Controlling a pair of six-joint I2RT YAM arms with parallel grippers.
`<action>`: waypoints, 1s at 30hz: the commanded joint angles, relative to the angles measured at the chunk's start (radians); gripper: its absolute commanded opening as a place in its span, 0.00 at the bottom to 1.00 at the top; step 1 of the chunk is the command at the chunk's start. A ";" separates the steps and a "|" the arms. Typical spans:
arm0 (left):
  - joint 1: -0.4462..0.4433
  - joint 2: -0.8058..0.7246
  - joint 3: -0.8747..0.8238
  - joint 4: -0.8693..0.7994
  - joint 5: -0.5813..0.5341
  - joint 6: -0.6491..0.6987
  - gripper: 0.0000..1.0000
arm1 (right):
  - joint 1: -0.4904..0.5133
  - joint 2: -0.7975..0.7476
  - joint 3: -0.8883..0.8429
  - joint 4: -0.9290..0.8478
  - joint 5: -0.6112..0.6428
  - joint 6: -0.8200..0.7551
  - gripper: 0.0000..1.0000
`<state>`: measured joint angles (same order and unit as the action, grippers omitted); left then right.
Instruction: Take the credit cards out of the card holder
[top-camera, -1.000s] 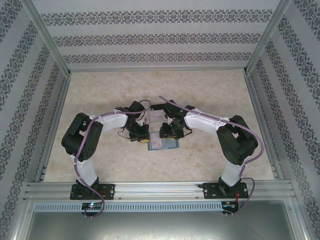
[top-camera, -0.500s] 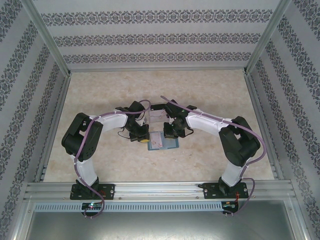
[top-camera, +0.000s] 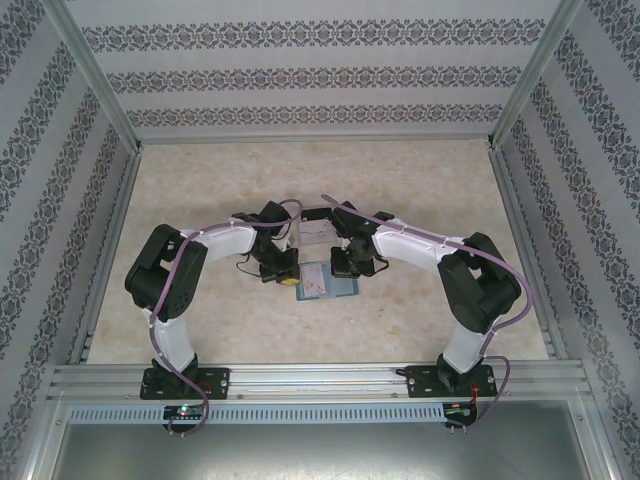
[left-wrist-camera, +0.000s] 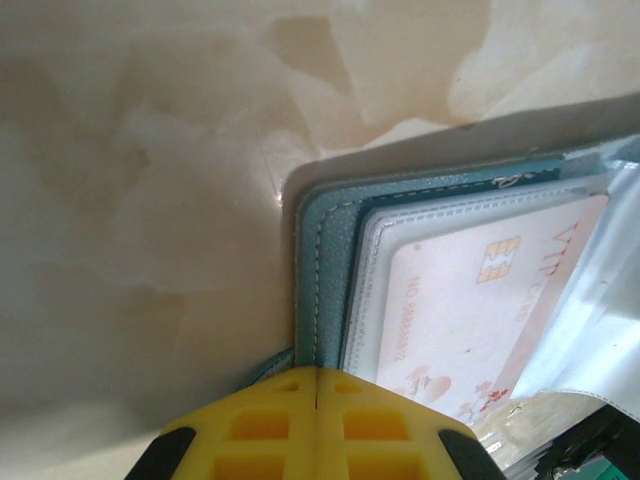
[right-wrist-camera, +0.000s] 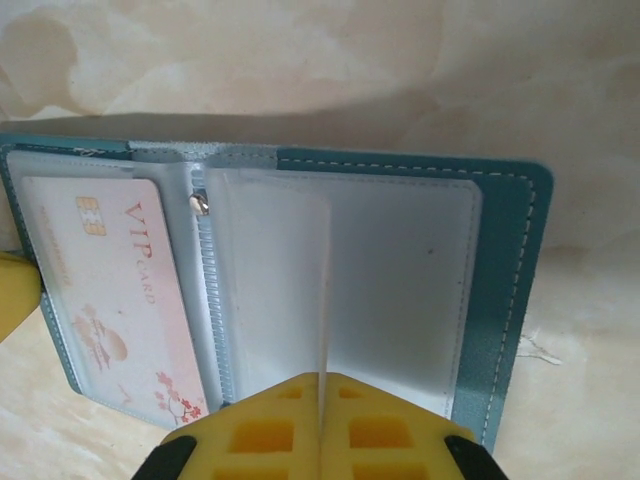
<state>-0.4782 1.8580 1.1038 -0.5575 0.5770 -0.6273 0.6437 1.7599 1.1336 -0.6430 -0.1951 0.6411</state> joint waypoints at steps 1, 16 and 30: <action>-0.009 0.041 0.009 -0.039 -0.029 0.023 0.00 | -0.004 0.034 -0.015 -0.043 0.075 -0.024 0.07; -0.009 0.030 0.024 -0.045 -0.017 0.023 0.00 | 0.010 0.039 0.033 -0.148 0.185 -0.056 0.25; -0.008 -0.028 0.056 -0.066 -0.015 0.017 0.00 | 0.010 -0.061 0.094 -0.175 0.119 -0.043 0.26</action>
<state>-0.4782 1.8683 1.1378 -0.5797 0.5747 -0.6239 0.6521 1.7317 1.2037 -0.8219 -0.0254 0.5919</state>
